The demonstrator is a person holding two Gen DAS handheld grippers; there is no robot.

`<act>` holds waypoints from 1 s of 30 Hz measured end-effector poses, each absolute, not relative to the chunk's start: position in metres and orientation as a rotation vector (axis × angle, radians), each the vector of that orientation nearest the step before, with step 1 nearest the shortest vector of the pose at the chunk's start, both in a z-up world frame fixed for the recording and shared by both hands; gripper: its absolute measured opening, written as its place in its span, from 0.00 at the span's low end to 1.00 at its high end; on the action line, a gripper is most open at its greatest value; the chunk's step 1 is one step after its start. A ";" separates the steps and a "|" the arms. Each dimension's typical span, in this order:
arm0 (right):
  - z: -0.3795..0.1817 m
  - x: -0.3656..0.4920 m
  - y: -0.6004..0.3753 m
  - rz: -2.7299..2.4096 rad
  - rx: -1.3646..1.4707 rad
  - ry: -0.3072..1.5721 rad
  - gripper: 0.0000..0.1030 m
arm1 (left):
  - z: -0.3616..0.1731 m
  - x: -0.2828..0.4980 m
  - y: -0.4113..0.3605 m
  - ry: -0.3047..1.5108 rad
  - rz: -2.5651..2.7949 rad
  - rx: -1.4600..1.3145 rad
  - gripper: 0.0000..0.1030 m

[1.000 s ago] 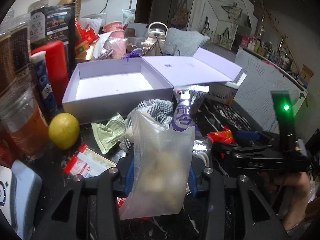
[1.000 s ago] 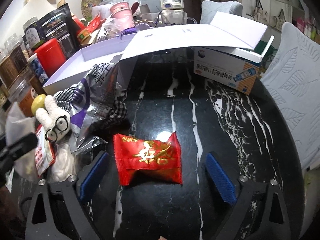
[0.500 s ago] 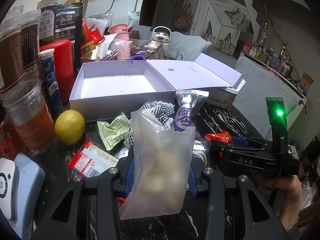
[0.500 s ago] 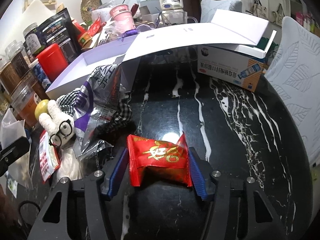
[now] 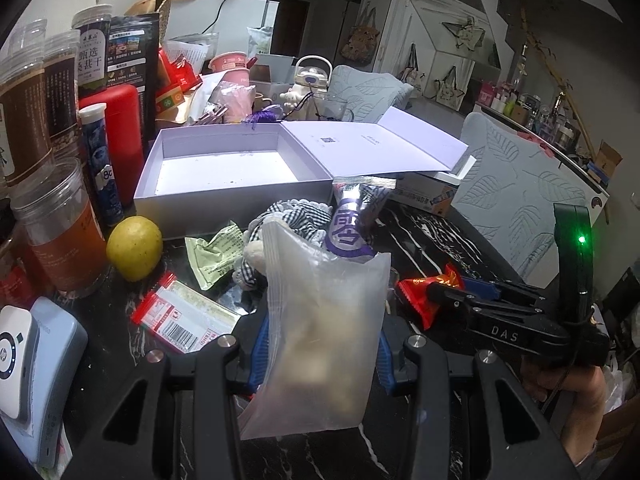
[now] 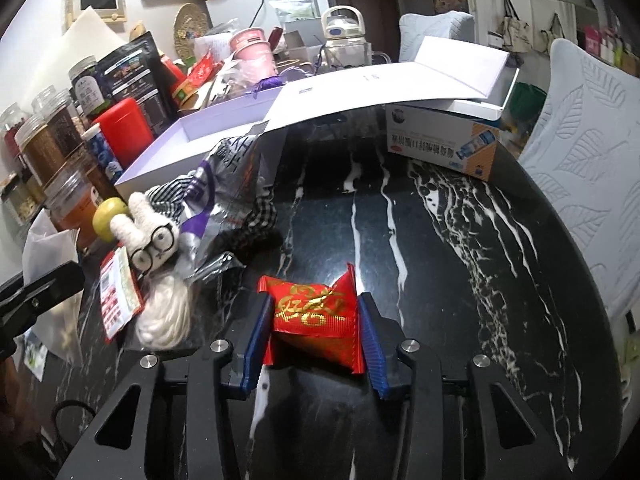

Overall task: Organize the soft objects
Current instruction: 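Lift and carry the zip bag and red candy packet over the open white box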

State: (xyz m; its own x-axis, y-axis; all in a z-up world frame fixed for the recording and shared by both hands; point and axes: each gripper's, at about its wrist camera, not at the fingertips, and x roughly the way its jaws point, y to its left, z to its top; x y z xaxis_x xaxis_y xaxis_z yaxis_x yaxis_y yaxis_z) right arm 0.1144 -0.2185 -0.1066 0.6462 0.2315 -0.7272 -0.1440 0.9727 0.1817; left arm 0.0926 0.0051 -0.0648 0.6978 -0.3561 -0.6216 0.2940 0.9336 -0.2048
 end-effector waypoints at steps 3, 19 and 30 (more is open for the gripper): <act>-0.103 0.108 -0.220 0.219 0.122 0.828 0.41 | -0.061 0.089 0.004 0.712 -0.364 -0.087 0.41; -0.042 0.064 -0.220 0.240 0.121 0.700 0.41 | -0.012 0.072 0.000 0.608 -0.368 -0.066 0.41; 0.016 0.079 -0.211 0.297 0.086 0.584 0.41 | 0.038 0.096 0.001 0.497 -0.356 -0.048 0.41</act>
